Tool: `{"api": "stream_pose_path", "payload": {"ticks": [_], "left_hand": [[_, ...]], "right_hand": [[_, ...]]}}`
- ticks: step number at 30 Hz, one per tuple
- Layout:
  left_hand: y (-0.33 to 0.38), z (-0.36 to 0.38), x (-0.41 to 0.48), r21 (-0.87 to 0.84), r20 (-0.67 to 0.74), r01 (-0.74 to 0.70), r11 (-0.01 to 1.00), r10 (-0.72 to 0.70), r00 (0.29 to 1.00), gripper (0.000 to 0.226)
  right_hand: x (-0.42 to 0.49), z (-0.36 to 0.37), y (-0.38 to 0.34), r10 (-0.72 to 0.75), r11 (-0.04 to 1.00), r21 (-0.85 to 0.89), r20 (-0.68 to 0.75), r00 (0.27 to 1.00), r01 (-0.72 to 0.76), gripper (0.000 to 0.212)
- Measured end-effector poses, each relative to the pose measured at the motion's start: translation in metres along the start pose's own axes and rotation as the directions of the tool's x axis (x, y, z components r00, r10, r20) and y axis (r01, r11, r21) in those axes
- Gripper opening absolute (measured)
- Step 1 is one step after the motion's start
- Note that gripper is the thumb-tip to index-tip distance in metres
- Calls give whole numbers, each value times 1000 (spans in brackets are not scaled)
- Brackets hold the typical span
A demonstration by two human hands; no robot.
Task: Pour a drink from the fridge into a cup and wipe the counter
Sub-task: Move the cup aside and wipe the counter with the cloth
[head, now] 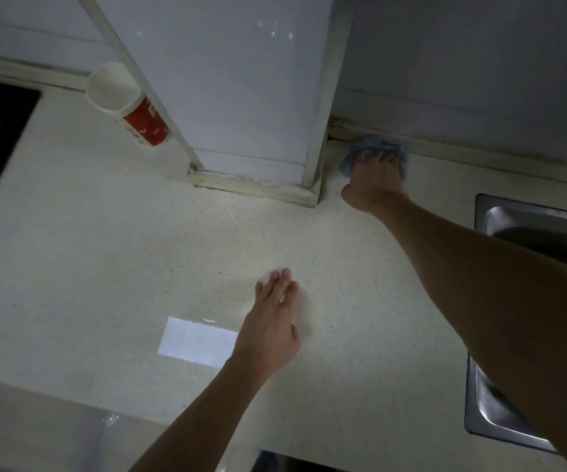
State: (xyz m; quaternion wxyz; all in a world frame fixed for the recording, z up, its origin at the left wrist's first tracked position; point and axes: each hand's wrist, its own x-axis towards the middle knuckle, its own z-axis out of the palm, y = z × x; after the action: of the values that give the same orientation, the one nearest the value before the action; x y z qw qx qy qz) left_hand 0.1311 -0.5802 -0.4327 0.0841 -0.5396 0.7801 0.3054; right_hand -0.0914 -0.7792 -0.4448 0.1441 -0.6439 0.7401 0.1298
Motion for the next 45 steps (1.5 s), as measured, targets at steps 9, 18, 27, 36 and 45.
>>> {"api": "stream_pose_path", "payload": {"ticks": [9, 18, 27, 36, 45], "left_hand": [[-4, -4, -1, -42, 43, -25, 999, 27, 999, 72], [-4, -3, 0, -34, 84, -27, 999, 30, 996, 76], [-7, -10, 0, -46, 115, -5, 999, 11, 993, 78], [-27, 8, -72, -10, -58, -109, 994, 108, 992, 58], [-72, 53, -163, 54, -107, -271, 961, 276, 955, 47]], "right_hand": [[4, -13, -40, 44, 990, 131, -8, 999, -42, 61], [-23, 4, -26, -159, 987, -3, -27, 987, 159, 64], [-100, 40, -35, -245, 967, -78, -7, 969, 244, 69], [-232, 77, -74, -262, 960, -66, 123, 957, 271, 78], [-358, 126, -116, -191, 982, 28, 152, 970, 188, 82]]}}
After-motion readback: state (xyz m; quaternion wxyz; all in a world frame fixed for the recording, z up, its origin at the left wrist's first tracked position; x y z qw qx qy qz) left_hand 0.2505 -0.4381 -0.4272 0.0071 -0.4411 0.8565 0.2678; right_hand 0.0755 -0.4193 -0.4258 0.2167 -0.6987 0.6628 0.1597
